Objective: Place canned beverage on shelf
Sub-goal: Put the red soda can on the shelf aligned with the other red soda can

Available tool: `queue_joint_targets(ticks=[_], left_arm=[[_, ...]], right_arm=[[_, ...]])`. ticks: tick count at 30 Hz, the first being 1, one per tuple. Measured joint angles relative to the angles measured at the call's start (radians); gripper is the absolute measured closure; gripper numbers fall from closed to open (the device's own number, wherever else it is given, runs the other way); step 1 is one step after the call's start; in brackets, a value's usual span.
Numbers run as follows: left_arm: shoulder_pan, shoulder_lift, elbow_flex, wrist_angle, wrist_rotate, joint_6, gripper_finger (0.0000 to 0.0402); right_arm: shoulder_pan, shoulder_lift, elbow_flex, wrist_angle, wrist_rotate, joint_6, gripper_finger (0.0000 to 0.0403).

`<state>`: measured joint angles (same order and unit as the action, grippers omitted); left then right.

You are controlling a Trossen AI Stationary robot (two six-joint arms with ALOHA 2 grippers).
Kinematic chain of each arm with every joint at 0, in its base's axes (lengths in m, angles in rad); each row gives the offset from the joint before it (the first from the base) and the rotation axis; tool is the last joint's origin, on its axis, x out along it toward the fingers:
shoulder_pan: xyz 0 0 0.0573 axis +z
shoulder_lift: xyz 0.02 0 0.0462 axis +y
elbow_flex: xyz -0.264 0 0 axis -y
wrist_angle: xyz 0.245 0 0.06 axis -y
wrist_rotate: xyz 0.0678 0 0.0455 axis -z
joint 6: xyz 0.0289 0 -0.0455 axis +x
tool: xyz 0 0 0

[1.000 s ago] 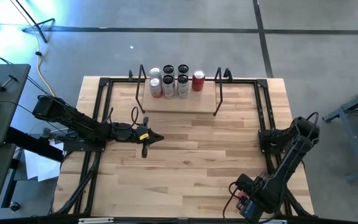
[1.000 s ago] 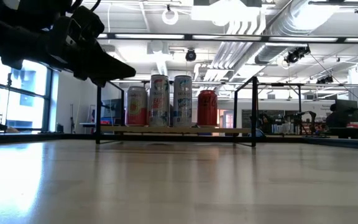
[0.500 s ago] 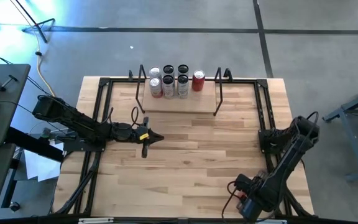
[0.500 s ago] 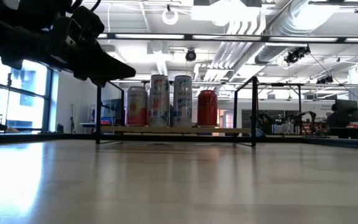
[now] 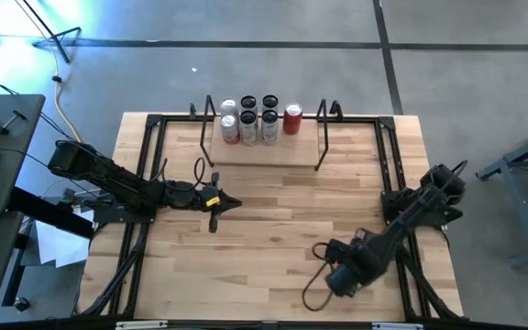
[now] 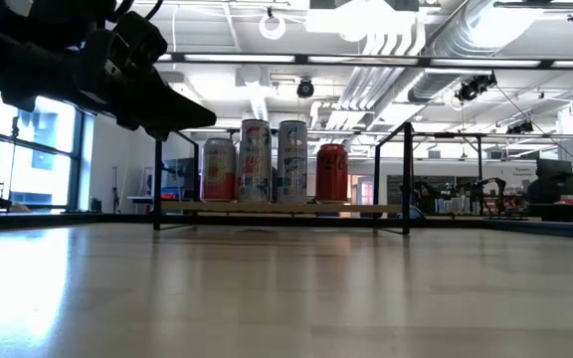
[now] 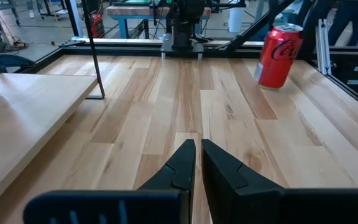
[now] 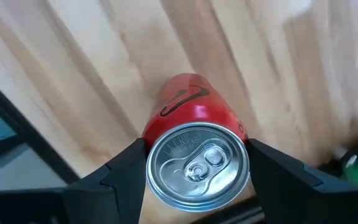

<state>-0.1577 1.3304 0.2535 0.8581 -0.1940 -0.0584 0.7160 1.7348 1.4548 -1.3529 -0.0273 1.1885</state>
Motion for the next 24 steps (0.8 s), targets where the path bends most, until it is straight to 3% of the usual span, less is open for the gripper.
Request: queue_joint_targets(ticks=[12,24], left_arm=[[0.001,0.0,0.0,-0.001,0.0,0.0,0.0382],[0.001,0.0,0.0,0.002,0.0,-0.016,0.0383]], right_arm=[[-0.316,-0.005,0.022,0.056,0.026,-0.473,0.0174],[-0.617,-0.006,0.284,0.029,0.137,-0.86,0.0174]])
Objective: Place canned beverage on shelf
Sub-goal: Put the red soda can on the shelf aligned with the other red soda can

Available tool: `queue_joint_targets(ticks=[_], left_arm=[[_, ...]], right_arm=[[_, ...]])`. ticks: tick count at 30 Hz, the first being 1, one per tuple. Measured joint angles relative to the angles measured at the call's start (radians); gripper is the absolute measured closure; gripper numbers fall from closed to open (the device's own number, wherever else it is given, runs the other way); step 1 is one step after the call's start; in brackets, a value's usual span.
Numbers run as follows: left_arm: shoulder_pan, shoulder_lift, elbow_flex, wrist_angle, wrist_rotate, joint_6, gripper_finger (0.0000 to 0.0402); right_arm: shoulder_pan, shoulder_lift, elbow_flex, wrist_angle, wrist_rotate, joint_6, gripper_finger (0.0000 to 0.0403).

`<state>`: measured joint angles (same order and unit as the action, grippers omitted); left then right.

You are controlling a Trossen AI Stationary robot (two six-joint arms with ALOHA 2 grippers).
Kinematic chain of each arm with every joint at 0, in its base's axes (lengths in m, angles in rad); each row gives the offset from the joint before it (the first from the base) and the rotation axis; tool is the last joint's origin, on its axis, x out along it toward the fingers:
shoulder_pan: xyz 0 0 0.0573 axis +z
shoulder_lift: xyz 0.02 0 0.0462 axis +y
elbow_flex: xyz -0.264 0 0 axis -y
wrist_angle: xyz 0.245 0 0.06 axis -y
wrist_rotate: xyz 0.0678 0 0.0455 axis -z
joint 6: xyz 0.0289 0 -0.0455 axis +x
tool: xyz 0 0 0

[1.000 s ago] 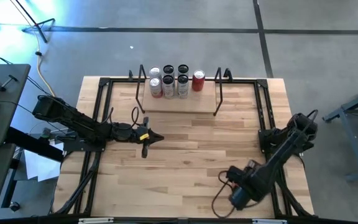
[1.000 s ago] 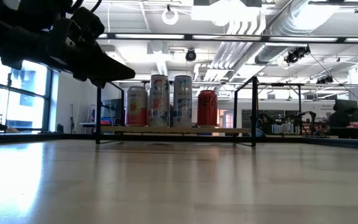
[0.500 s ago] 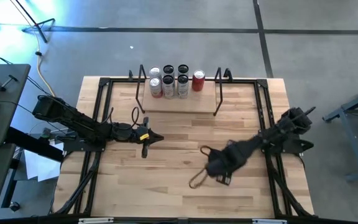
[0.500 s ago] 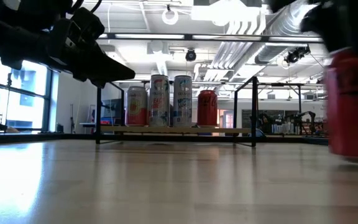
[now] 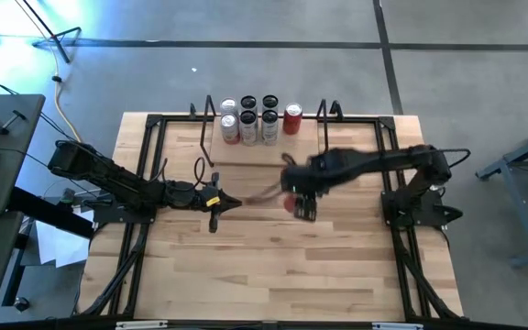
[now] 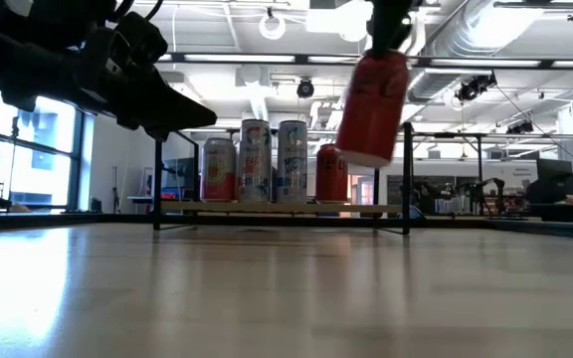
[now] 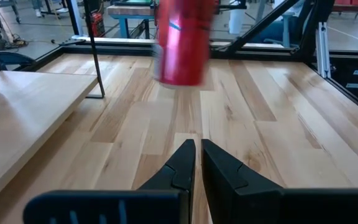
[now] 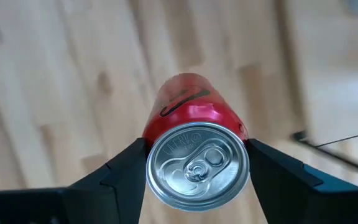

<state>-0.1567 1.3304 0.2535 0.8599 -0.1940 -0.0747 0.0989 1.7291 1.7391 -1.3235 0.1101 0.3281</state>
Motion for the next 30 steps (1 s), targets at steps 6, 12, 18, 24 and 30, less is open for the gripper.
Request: queue_joint_targets(ticks=[6,12,18,24,30], left_arm=[[0.0,0.0,0.0,0.007,0.0,0.0,0.0383],[0.0,0.0,0.0,0.006,0.0,0.0,0.0383],[-0.001,0.0,0.0,0.007,0.0,-0.003,0.0383],[-0.002,0.0,0.0,0.016,0.0,-0.003,0.0382],[-0.002,0.0,0.0,0.023,0.0,-0.003,0.0383]], right_arm=[[-0.154,0.097,0.156,-0.069,-0.005,-0.166,0.0174],[-0.278,0.238,0.385,-0.18,-0.016,-0.343,0.0174],[-0.408,0.35,0.528,-0.248,-0.012,-0.475,0.0174],[-0.512,0.378,0.52,-0.243,-0.013,-0.57,0.0174],[-0.564,0.385,0.505,-0.211,-0.018,-0.605,0.0174]])
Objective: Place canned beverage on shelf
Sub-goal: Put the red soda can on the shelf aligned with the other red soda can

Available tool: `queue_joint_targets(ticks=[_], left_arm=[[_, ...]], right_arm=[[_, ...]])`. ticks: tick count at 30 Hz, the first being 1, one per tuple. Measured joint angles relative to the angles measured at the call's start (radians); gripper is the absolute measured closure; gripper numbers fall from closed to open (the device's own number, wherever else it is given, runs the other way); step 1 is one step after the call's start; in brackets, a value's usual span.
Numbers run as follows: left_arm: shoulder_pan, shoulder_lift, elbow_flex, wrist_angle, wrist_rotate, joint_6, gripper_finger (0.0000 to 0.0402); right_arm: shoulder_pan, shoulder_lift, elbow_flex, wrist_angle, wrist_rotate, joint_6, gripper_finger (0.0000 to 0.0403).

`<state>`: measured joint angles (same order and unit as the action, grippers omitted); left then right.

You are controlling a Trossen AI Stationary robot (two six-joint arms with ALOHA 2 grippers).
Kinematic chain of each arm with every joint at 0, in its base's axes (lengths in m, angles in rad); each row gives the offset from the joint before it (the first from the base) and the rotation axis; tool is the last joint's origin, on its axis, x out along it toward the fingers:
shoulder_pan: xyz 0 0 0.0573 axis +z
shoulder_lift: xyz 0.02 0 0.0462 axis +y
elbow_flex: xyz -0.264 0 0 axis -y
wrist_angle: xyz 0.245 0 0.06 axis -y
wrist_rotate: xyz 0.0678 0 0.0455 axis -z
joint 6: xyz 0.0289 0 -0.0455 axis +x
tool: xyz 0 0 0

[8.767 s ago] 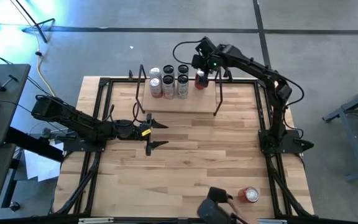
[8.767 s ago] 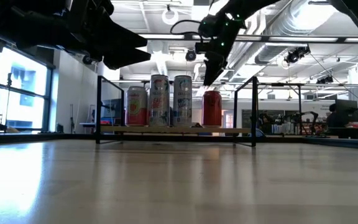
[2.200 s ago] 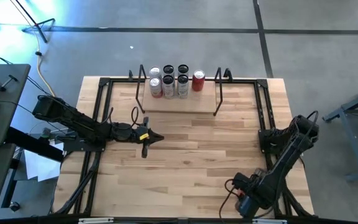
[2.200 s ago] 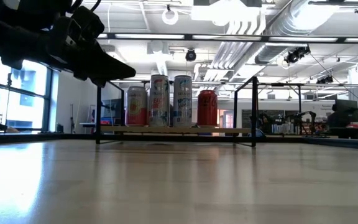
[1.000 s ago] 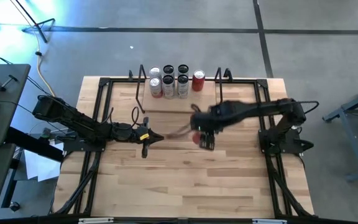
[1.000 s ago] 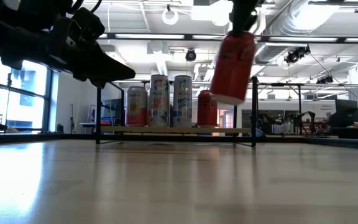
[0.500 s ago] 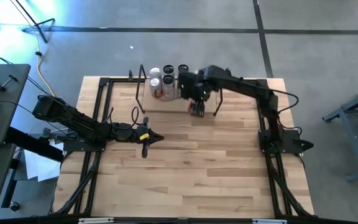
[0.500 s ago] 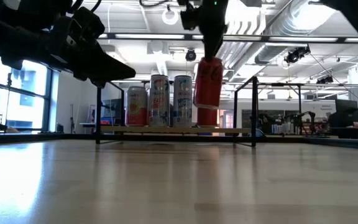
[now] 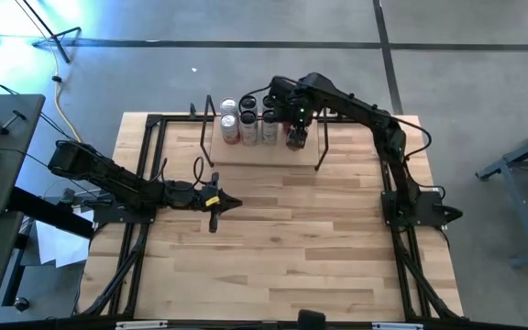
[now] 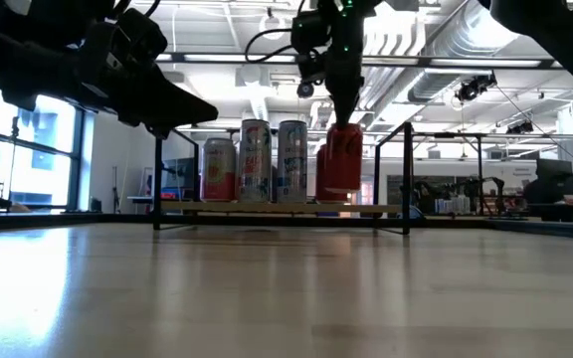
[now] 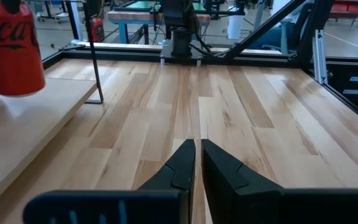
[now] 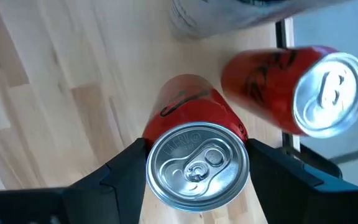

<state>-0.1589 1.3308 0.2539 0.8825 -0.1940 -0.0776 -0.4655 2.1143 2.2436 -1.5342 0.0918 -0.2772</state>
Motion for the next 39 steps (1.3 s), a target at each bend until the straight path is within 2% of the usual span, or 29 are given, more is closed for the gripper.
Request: queue_joint_targets(ticks=[7,23,39], left_arm=[[0.0,0.0,0.0,0.003,0.0,0.0,0.0383],[0.0,0.0,0.0,0.003,0.0,0.0,0.0383],[0.0,0.0,0.0,0.003,0.0,0.0,0.0383]], right_arm=[[-0.012,0.001,0.0,0.05,-0.04,-0.038,0.0174],[-0.026,0.001,0.0,0.058,-0.045,-0.046,0.0174],[-0.026,0.002,0.0,0.062,-0.048,-0.126,0.0174]])
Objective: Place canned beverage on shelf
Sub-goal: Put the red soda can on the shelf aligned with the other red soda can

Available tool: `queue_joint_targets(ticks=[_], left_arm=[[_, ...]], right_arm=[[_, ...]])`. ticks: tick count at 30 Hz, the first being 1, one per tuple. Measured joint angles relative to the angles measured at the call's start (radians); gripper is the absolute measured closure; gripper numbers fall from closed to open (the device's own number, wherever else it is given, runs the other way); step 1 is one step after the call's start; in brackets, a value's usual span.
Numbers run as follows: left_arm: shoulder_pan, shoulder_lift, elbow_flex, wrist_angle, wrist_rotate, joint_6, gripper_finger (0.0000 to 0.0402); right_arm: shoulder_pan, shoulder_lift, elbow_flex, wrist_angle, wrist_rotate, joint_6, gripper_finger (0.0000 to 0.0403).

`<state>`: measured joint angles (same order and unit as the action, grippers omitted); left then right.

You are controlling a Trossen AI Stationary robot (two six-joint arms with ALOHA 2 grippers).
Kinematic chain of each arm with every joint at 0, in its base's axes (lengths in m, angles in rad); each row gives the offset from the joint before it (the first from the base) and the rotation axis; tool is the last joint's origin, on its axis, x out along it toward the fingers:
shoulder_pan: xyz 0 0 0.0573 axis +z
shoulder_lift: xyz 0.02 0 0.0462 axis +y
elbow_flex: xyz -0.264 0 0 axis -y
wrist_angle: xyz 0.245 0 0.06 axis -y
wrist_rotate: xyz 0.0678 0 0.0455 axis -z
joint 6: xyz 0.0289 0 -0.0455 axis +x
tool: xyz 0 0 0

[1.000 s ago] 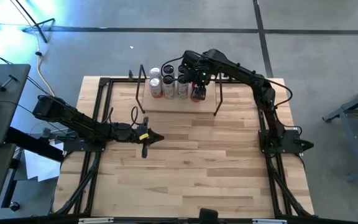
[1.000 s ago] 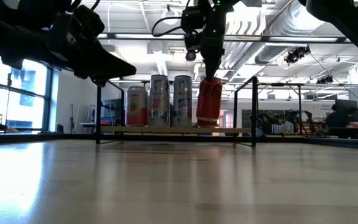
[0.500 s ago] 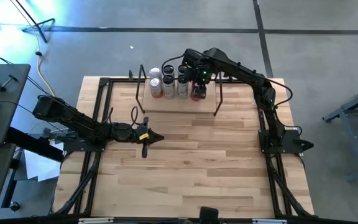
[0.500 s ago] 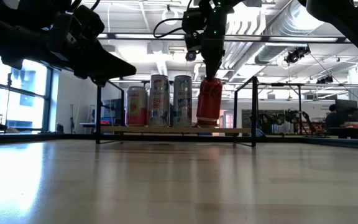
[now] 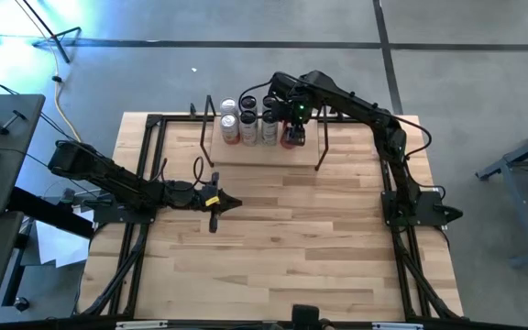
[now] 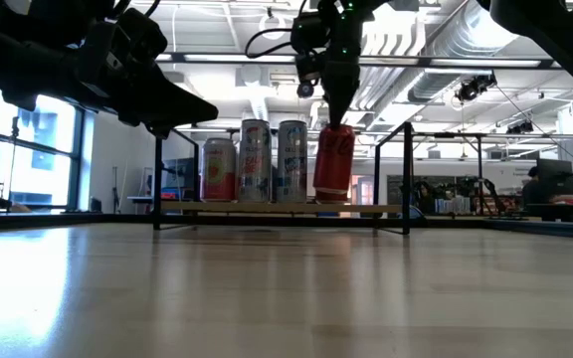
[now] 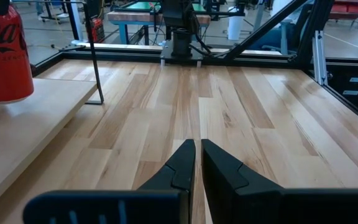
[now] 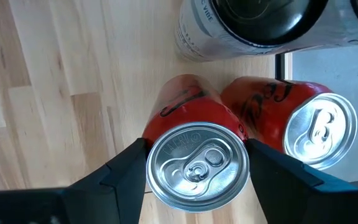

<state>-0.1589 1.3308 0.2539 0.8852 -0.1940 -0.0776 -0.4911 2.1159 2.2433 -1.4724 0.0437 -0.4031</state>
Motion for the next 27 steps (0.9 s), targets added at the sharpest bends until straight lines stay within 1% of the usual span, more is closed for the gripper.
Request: queue_joint_targets(ticks=[5,10,19,24,27], left_arm=[[0.0,0.0,0.0,0.0,0.0,0.0,0.0383],[0.0,0.0,0.0,-0.001,0.0,0.0,0.0383],[0.0,0.0,0.0,-0.001,0.0,0.0,0.0383],[0.0,0.0,0.0,-0.001,0.0,0.0,0.0383],[0.0,0.0,0.0,-0.001,0.0,0.0,0.0383]], right_arm=[[0.0,0.002,0.0,0.003,0.0,-0.016,0.0174],[0.0,0.048,-0.001,-0.011,0.011,-0.034,0.0174],[-0.002,0.051,0.0,0.008,0.025,-0.046,0.0173],[0.003,0.053,0.0,0.024,0.03,-0.03,0.0143],[0.012,0.053,0.0,0.018,0.066,-0.021,0.0126]])
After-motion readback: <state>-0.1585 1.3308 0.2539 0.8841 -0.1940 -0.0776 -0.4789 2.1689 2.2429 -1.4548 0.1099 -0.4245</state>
